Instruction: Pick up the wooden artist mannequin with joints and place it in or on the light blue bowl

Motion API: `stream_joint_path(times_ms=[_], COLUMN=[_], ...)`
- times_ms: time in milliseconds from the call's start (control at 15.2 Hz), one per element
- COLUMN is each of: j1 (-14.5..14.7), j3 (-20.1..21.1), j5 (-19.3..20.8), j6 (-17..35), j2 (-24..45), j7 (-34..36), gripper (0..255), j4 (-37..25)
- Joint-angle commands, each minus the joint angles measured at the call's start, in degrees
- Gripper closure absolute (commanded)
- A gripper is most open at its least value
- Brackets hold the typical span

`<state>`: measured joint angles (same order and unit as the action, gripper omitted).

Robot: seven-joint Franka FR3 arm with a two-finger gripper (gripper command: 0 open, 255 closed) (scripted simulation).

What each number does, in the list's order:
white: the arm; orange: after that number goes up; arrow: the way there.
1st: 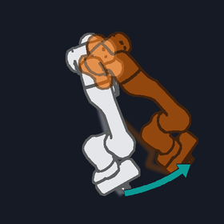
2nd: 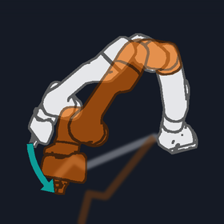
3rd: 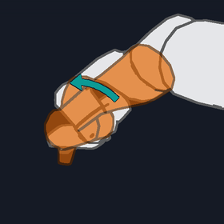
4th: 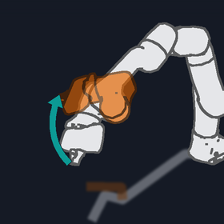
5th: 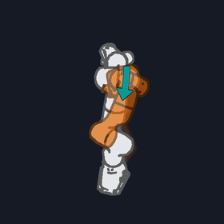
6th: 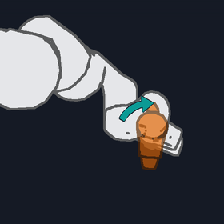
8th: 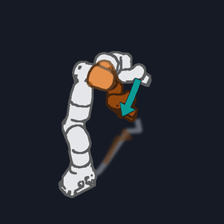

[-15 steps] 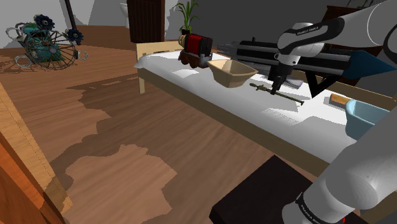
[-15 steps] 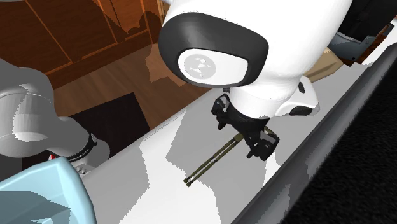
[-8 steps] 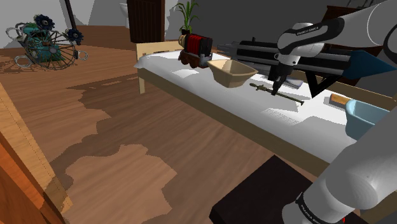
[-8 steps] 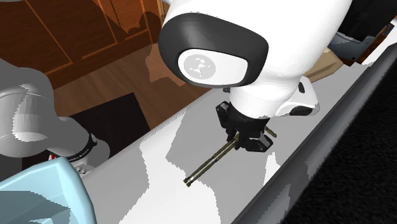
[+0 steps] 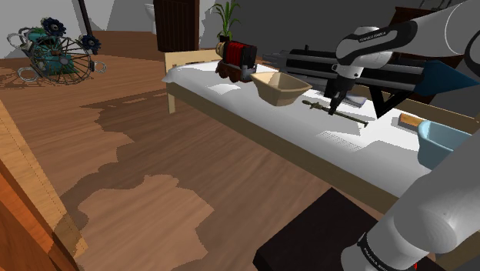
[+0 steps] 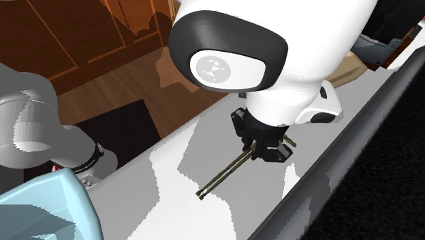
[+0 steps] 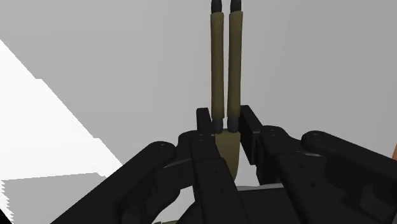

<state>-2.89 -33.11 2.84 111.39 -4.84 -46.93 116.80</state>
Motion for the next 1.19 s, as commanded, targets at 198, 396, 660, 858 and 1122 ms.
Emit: stream_joint_path(times_ms=[198,396,660,858,1122], j1=[0.09,0.15,0.22,0.28,0.35], j3=[0.21,0.34,0.48,0.55,0.6], j5=[0.29,0.44,0.52,0.51,0.39], j6=[-3.41,-5.7,-8.76,-11.07,-14.16], j2=[-0.66,-1.02,-1.28,-1.33,-1.17], j7=[0.27,0.39,0.47,0.46,0.38], gripper=[255,255,255,255,255], j4=[-2.84,-4.83,-7.66,-9.93,-13.16])
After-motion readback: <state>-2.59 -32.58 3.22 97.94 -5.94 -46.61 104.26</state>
